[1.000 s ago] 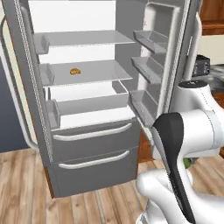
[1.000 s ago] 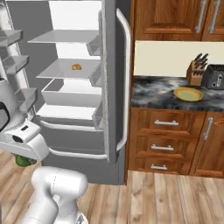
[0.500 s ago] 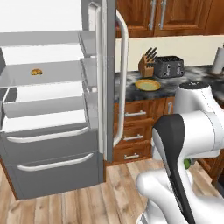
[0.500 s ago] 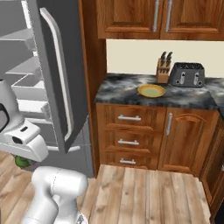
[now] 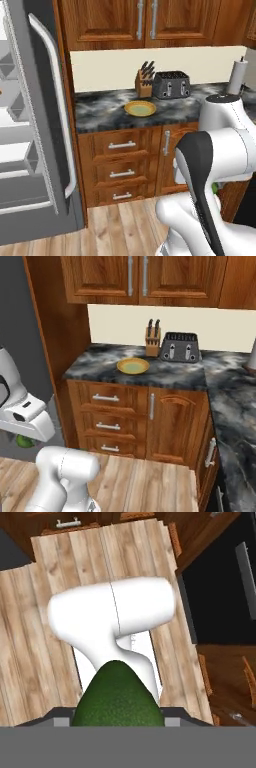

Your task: Pick avocado from the fridge and place it on the plate on the counter.

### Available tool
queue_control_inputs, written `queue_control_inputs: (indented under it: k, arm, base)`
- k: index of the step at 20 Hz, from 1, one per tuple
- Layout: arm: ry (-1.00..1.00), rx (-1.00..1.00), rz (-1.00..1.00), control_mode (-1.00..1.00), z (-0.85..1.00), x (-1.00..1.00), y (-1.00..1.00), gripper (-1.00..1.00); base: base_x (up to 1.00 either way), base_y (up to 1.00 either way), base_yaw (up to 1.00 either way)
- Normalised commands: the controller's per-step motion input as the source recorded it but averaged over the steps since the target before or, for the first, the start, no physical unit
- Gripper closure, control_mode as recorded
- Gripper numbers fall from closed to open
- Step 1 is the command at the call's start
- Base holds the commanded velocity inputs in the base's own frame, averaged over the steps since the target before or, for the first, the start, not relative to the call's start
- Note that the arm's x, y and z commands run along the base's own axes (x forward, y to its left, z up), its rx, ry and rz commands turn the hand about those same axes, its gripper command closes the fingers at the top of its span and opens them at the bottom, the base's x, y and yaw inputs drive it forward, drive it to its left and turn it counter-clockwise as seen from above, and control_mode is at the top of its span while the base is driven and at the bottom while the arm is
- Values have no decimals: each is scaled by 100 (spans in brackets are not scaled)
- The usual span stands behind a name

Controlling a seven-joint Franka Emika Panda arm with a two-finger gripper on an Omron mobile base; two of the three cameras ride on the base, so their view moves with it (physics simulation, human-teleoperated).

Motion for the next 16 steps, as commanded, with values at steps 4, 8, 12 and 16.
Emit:
queue_control_inputs:
  k: [4,8,12,16]
  arm:
    - [0,0,0,100,0,0,0,100]
    - [0,0,0,100,0,0,0,100]
    - [0,0,0,100,0,0,0,100]
    - [0,0,0,100,0,0,0,100]
  base:
    - [100,-85,14]
    - [95,-36,12]
    - [98,0,0]
    - [87,0,5]
